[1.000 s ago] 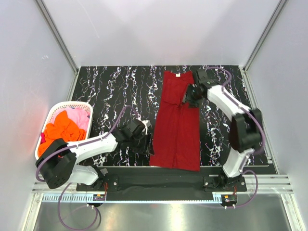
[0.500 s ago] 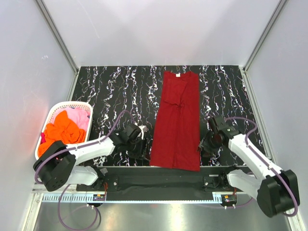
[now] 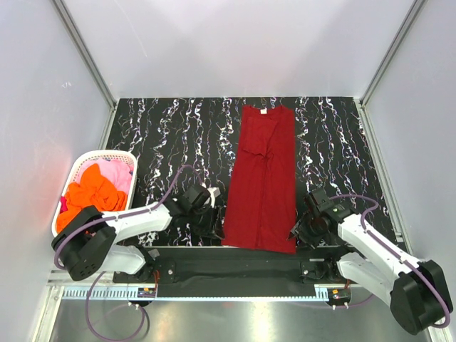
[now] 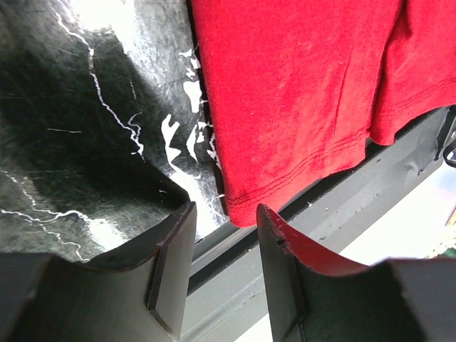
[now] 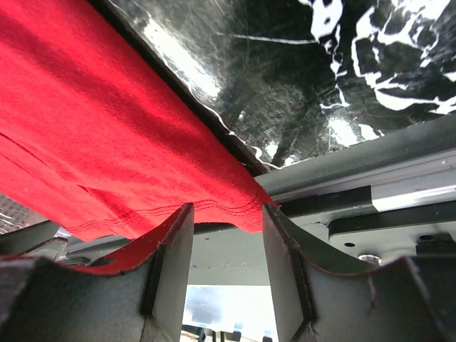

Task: Fold and stack the t-shirts
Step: Fold the tshirt

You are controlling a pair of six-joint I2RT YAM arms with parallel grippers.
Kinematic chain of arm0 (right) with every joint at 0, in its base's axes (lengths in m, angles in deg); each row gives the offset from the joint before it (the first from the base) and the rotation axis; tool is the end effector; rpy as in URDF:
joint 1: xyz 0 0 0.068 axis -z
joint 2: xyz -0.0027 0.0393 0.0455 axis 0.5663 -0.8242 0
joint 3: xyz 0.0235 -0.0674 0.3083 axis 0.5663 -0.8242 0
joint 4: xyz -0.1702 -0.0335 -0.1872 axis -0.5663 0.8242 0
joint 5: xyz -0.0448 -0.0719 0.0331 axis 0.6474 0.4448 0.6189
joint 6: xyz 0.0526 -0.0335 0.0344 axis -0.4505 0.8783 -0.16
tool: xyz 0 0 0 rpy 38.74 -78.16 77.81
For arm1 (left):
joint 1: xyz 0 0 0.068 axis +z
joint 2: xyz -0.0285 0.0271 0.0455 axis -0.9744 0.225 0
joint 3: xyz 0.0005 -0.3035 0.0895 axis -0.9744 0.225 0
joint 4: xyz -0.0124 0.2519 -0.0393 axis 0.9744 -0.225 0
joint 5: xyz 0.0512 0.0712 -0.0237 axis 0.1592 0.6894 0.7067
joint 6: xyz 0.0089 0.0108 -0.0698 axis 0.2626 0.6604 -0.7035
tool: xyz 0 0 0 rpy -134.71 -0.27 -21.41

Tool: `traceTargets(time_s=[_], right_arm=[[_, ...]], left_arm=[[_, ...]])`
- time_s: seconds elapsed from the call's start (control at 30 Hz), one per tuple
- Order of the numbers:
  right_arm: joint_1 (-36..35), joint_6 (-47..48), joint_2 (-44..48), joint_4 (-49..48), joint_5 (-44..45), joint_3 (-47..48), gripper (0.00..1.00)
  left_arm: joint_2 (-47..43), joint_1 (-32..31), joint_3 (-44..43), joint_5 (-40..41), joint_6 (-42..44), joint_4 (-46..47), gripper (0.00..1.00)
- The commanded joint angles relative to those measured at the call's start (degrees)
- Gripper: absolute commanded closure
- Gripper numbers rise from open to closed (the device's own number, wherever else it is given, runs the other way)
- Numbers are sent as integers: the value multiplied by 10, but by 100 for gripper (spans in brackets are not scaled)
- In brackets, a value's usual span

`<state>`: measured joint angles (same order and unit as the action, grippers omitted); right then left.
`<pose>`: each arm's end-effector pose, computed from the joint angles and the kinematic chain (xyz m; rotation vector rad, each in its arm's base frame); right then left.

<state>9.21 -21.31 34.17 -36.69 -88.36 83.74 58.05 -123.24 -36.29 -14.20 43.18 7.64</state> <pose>0.0866 0.0522 0.1765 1.0169 2.9050 0.4375 0.1350 -0.1704 0.1746 0.2697 2.8426 -0.9135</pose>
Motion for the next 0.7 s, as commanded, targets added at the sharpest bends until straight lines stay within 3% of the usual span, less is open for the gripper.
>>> traceTargets(time_s=[0.0,0.33,0.5,0.57,0.67], right_arm=[[-20,-35,2,-10,6,-2,50],[-44,-60,24,-2,18,-7,57],[-52,-68,26,0,37,2,53],[-52,-63,33,1,68,32,50],[-52,-15,-2,-7,124,111,45]], left_arm=[[9,-7,8,-13,-8,23,56],[36,-17,10,-26,-9,41,73],[26,-17,6,-33,-15,44,94],[18,-17,5,-38,-17,41,94],[-22,-17,6,-24,-26,23,79]])
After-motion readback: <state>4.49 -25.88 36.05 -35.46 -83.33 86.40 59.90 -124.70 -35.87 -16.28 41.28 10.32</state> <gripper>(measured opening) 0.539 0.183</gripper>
